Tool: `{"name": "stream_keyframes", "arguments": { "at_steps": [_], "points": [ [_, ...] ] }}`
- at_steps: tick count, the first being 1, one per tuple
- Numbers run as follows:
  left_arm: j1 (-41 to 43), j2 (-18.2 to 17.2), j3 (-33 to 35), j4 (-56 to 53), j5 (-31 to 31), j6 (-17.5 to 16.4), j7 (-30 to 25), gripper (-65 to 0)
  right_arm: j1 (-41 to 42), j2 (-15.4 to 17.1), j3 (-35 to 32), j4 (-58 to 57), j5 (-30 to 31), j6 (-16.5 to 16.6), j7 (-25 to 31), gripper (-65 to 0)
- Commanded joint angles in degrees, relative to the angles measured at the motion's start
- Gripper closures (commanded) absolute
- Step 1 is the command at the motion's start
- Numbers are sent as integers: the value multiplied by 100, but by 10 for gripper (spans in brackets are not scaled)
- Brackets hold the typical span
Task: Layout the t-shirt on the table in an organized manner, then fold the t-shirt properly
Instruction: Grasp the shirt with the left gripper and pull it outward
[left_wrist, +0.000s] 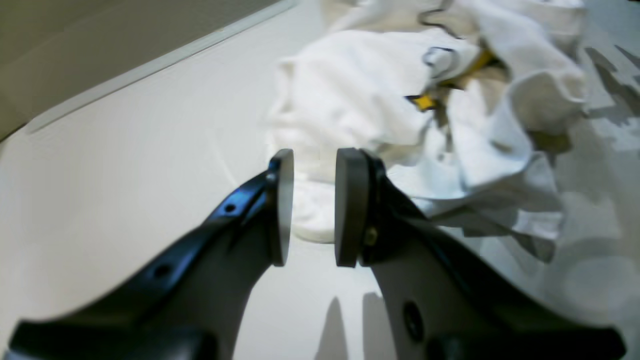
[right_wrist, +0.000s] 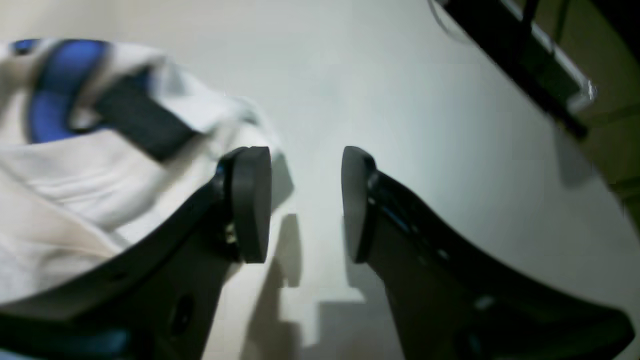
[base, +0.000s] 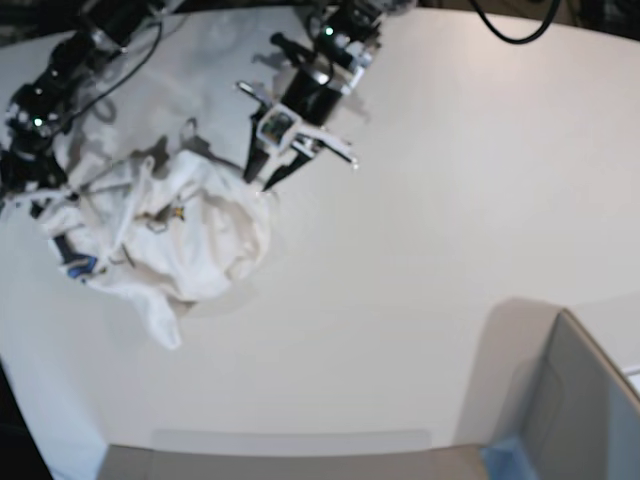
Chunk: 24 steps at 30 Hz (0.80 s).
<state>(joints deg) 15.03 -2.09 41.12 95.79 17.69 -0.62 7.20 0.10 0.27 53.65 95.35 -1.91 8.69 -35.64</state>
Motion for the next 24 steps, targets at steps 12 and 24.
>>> {"name": "stream_keyframes", "arguments": {
  "at_steps": [12, 24],
  "points": [
    [-1129, 64, 472, -388, -1220, 102, 585, -252, -489, 109, 433, 122, 495, 6, 157, -232],
    [-2149, 29, 393, -1407, -3084, 84, 1640, -267, -630, 109, 442, 122, 486, 6, 166, -232]
  ]
}}
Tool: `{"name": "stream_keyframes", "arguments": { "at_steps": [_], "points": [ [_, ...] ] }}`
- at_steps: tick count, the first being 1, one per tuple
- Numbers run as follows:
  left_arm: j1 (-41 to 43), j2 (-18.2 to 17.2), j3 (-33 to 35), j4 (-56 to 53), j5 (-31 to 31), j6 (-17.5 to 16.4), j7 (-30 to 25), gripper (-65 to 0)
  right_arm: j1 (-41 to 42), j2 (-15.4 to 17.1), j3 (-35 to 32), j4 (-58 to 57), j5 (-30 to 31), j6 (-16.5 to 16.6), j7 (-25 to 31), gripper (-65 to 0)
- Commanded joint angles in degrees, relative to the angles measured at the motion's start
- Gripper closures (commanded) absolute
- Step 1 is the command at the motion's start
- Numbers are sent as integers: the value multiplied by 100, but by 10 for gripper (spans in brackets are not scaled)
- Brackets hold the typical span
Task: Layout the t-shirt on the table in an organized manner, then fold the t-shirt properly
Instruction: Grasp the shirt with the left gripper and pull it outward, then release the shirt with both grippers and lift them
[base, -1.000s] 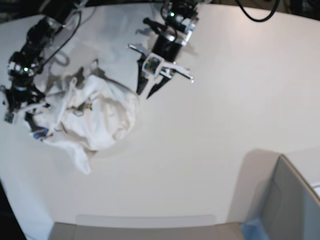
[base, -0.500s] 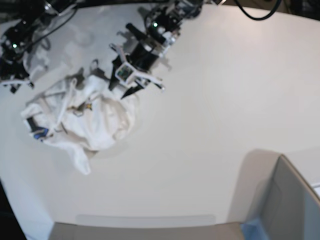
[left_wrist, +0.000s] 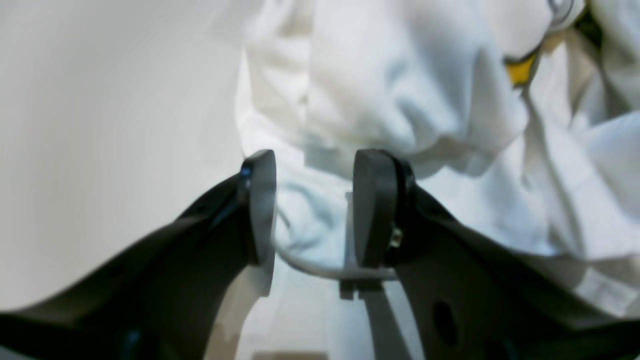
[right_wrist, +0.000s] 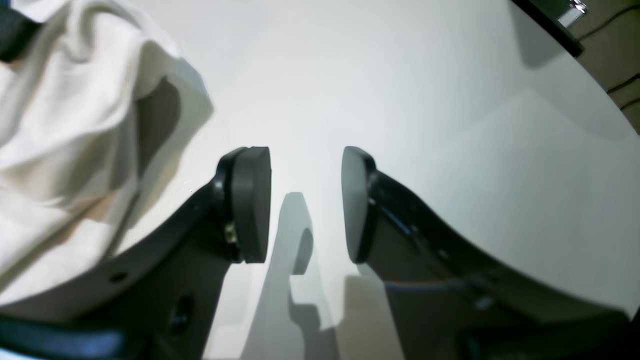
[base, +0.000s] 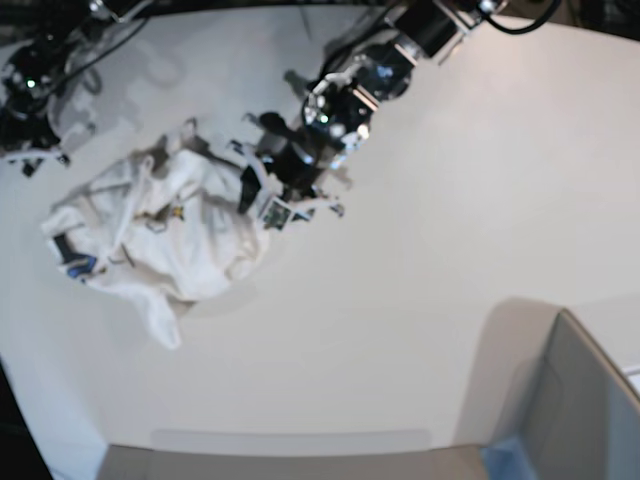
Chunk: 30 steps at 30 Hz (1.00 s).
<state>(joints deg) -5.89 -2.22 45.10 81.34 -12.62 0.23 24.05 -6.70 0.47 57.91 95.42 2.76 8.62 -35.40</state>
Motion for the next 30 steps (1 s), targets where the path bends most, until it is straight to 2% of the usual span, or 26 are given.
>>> {"name": "stream_keyframes", "arguments": {
  "at_steps": [1, 5, 9, 11, 15, 17, 21, 26, 28, 30],
  "points": [
    [-119, 50, -5, -86, -96, -1, 25, -268, 50, 89, 16, 115, 18, 12, 142, -232],
    [-426, 182, 39, -675, -114, -1, 535, -278, 50, 89, 7, 115, 18, 12, 142, -232],
    [-444, 226, 13, -815, -114, -10, 579, -268, 68, 89, 7, 115, 18, 12, 142, -232],
    [-444, 226, 4, -815, -114, -10, 579, -220, 77, 89, 7, 115, 18, 12, 142, -232],
    [-532, 235, -22, -815, -114, 25, 579, -7, 103, 80, -20, 115, 27, 12, 142, -232],
    [-637, 235, -145, -807, -114, 25, 623, 0, 156, 72, -81, 115, 18, 12, 142, -232],
    [-646, 235, -893, -631, -114, 25, 579, 0, 129, 89, -248, 115, 18, 12, 142, -232],
    [-391, 226, -2563, 363, -114, 8, 641, 0, 156, 72, -283, 115, 27, 12, 142, -232],
    [-286, 209, -3020, 723, -114, -1, 658, 0, 156, 63, -354, 115, 36, 12, 142, -232],
    [-189, 6, -3196, 996, -114, -10, 658, 0, 147, 63, -494, 115, 36, 12, 142, -232]
  ]
}}
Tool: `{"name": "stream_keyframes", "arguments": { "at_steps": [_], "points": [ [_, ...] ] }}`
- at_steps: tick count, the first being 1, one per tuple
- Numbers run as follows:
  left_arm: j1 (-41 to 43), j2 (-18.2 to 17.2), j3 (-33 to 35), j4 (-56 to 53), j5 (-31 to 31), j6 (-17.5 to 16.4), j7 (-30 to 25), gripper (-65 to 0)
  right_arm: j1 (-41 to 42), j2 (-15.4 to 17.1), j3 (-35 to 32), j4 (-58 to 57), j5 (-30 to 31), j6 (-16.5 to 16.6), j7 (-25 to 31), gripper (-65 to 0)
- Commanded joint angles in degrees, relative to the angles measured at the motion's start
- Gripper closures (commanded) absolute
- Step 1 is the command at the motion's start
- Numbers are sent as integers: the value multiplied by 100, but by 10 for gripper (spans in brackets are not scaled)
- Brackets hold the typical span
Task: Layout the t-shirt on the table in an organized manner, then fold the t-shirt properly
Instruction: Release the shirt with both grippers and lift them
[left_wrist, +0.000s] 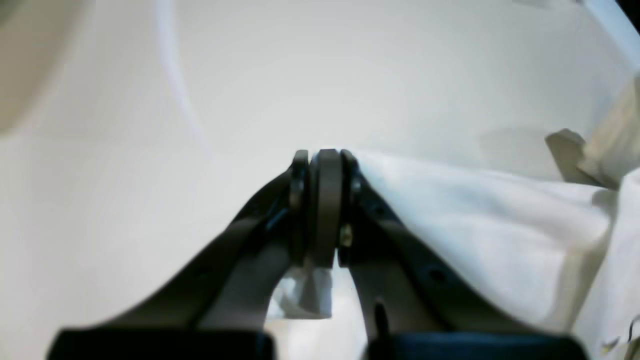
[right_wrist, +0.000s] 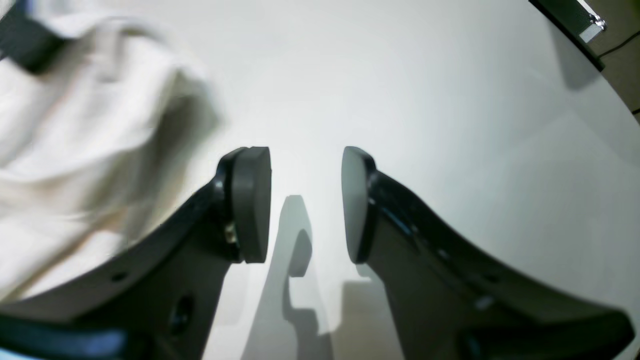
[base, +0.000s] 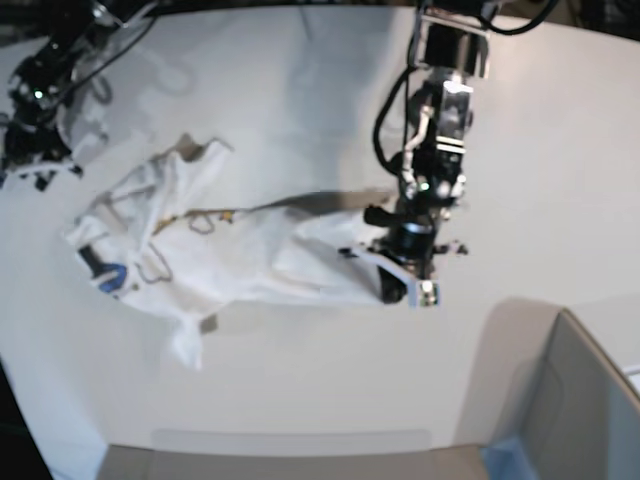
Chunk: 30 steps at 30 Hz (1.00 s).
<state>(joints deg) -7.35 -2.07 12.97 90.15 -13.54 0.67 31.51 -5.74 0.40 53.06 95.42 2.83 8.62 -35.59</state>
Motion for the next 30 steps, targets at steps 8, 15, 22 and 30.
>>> {"name": "stream_keyframes", "arguments": {
  "at_steps": [8, 15, 22, 30],
  "points": [
    [450, -440, -1055, 774, -4, -18, -166, 0, 24, 61, -422, 115, 20, 12, 162, -232],
    [335, -475, -2163, 730, 13, -53, -78, -5, -134, 43, -774, 370, 38, 12, 162, -232],
    [529, -475, -1653, 792, 22, -53, 186, -243, -415, -36, -1539, 898, 38, 12, 162, -232],
    [722, -475, -1601, 1363, 22, -53, 221, -247, -872, 157, -3051, 1522, 3, 65, 162, -232]
  ]
}}
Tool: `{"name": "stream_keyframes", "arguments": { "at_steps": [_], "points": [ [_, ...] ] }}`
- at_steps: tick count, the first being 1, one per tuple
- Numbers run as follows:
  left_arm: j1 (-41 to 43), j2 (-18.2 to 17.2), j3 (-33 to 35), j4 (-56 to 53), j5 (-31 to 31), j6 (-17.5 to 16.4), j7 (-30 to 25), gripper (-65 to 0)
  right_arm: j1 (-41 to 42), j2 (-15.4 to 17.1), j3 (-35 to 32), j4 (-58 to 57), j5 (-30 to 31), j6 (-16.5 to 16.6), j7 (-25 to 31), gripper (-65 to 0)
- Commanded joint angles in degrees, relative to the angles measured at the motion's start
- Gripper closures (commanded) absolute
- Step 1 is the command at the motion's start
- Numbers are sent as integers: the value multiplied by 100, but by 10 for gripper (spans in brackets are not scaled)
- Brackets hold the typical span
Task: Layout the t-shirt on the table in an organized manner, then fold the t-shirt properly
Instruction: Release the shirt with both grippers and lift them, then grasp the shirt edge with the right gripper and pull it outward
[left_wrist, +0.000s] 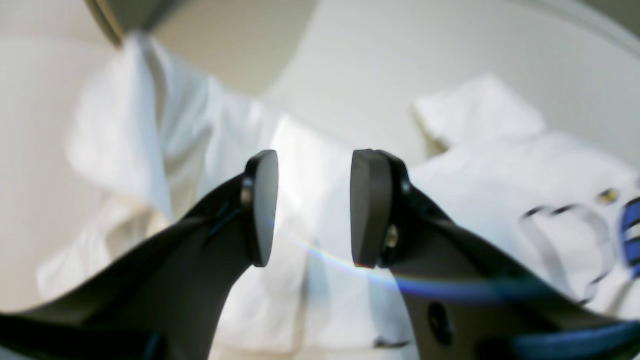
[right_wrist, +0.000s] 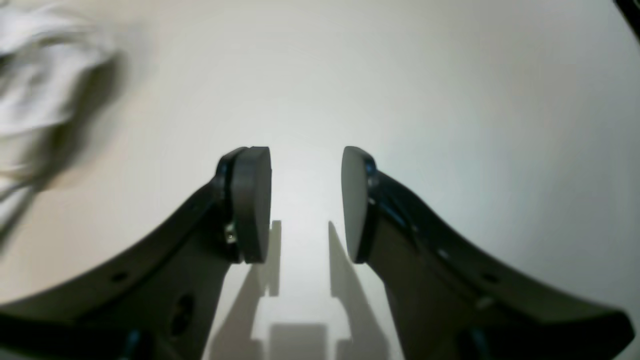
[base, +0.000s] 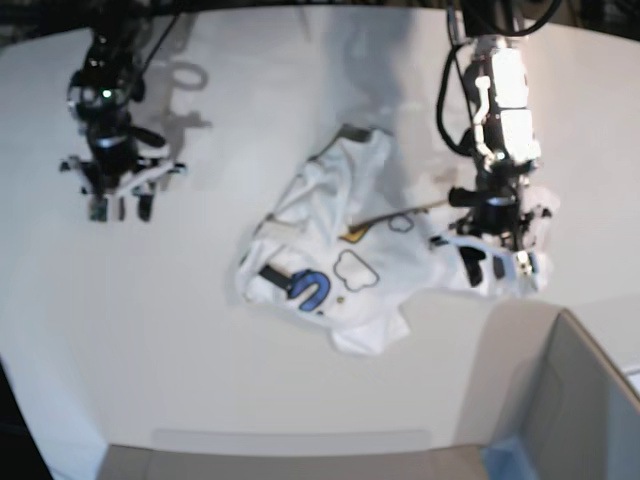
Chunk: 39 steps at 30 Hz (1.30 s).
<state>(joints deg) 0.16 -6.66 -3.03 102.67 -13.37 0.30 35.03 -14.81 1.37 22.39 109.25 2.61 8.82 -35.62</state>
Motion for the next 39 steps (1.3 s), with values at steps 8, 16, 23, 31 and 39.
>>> {"name": "stream_keyframes", "arguments": {
  "at_steps": [8, 16, 23, 31, 39],
  "points": [
    [630, -104, -36, 524, 13, -16, -149, -247, 123, 299, -1857, 323, 7, 415, 146, -232],
    [1148, -587, -53, 524, 5, -16, -158, -246, 545, -422, -3255, 279, -943, 406, 120, -232],
    [1228, -596, -53, 524, 5, -16, -158, -246, 571, -1037, -3536, -239, -1215, -104, 111, -232],
    [1219, -622, -36, 524, 5, -16, -158, -246, 738, -1037, -4055, -407, -450, -1818, -715, -232],
    [1219, -614, -1, 524, 5, -16, -158, -246, 861, -1003, -4169, -521, -107, -2583, -812, -232]
  ]
}}
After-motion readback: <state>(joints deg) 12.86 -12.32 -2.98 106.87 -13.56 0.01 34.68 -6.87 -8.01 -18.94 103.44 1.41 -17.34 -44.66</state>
